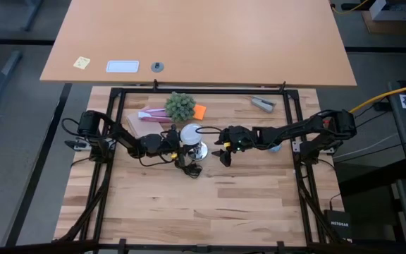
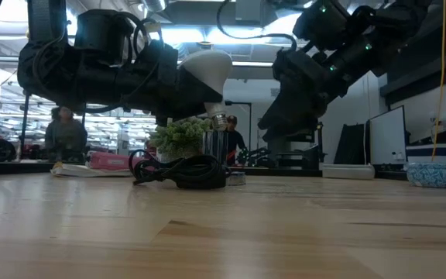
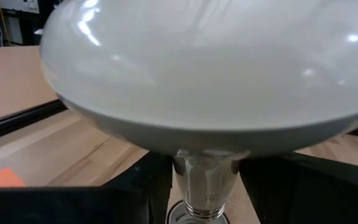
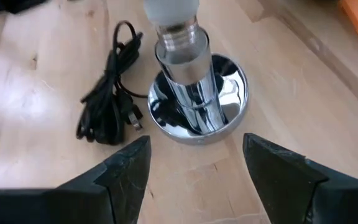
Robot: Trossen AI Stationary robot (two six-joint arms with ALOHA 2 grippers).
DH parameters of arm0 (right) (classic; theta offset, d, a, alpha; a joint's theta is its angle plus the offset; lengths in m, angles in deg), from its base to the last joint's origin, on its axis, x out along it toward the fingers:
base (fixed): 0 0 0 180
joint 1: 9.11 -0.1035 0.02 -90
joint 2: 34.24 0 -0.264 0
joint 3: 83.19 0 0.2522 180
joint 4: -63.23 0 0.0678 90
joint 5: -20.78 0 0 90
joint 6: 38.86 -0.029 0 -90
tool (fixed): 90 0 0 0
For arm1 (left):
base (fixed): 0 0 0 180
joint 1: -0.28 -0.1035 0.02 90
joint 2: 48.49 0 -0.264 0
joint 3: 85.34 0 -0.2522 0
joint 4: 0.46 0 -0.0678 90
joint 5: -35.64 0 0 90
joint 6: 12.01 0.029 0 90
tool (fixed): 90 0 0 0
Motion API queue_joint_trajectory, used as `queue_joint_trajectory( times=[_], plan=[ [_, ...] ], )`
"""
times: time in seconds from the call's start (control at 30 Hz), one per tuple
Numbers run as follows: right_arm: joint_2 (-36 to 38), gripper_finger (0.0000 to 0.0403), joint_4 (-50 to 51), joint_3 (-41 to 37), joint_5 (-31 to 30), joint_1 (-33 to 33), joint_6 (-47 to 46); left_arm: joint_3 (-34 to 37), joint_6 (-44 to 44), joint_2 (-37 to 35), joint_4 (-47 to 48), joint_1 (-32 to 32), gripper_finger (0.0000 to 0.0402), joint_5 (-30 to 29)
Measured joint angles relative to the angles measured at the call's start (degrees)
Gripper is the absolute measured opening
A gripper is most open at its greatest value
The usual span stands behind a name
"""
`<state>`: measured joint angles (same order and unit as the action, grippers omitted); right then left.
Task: Screw lightbulb
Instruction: Insert the lightbulb into the lamp
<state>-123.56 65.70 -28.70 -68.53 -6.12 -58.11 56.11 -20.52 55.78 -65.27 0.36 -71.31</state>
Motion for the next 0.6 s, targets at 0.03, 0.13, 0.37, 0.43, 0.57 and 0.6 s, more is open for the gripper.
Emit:
queue_joint_trajectory(
  times=[0.03,0.13,0.37,0.43,0.57,0.6],
  plan=[
    [-0.6,0.0260,-0.3,0.0,0.0,0.0,0.0,0.0,0.0,0.0,0.0,0.0,0.0150,0.0],
    [-2.5,0.0260,-0.9,0.0,0.0,0.0,0.0,0.0,0.0,0.0,0.0,0.0,0.0150,0.0],
    [-5.8,0.0260,-1.9,0.0,0.0,0.0,0.0,0.0,0.4,-1.9,2.9,0.0,0.0150,0.0],
    [-6.2,0.0260,-2.3,0.0,0.0,0.0,0.0,0.0,0.4,-4.1,5.7,0.0,0.0150,0.0],
    [-6.2,0.0260,-2.6,0.0,0.0,0.0,0.0,0.0,1.6,-7.8,10.1,0.0,0.0150,-0.1],
    [-6.2,0.0260,-2.6,0.0,0.0,0.0,0.0,0.0,1.8,-8.3,10.9,0.0,0.0150,-0.1]
  ],
)
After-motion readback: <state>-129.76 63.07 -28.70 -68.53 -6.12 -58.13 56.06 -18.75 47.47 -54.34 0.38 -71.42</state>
